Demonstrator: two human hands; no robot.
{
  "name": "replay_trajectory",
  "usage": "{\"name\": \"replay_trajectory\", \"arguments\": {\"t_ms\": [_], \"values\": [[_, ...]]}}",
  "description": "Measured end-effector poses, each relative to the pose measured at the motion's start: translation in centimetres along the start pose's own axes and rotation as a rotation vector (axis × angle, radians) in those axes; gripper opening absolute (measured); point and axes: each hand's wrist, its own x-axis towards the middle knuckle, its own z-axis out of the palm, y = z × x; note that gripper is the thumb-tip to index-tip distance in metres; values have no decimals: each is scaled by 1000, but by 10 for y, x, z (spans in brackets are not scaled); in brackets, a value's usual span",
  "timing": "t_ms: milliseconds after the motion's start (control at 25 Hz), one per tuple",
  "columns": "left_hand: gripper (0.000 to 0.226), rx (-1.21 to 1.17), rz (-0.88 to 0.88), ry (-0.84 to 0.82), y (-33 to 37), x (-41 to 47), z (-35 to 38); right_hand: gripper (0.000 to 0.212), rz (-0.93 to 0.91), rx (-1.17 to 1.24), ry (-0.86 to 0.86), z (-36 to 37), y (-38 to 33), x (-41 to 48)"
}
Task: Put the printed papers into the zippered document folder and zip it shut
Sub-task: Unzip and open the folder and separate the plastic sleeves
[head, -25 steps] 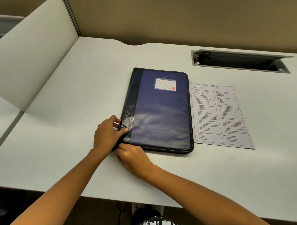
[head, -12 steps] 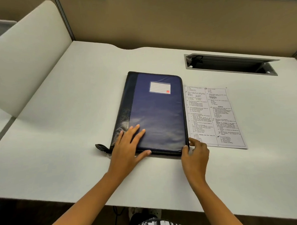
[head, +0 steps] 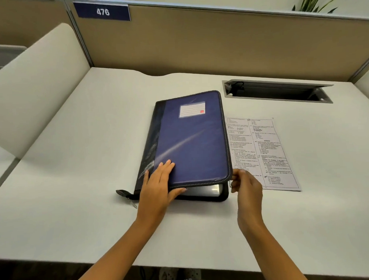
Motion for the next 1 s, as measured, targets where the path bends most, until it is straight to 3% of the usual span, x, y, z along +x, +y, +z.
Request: {"name": "replay_trajectory", "arguments": {"t_ms": [80,200,320,400,520,680,920,1000], "values": [[64,-282,-97,79,1,-1,-9,30,-104,-1,-62,8,0,-7],[56,-561,-271,345,5,0,-22,28,-243,-73,-178,24,14,-12],[52,-677,-648,608,6,7,-40,24,-382,-254,-282,42,35,-9],[55,-809,-902,690,-3,12,-52,28,-463,-414,-362,50,52,-4],[51,-976,-1087,742,-27,13,-64,39,-601,-595,-415,54,79,5],[44,-936,-1167,770,-62,8,-65,45,-791,-699,-382,55,94,8],[41,-618,-1340,692,-89,-2,-55,40,-860,-702,-357,56,94,9],[50,-514,-1308,701,-95,-1,-52,40,-874,-700,-349,56,94,9]]}}
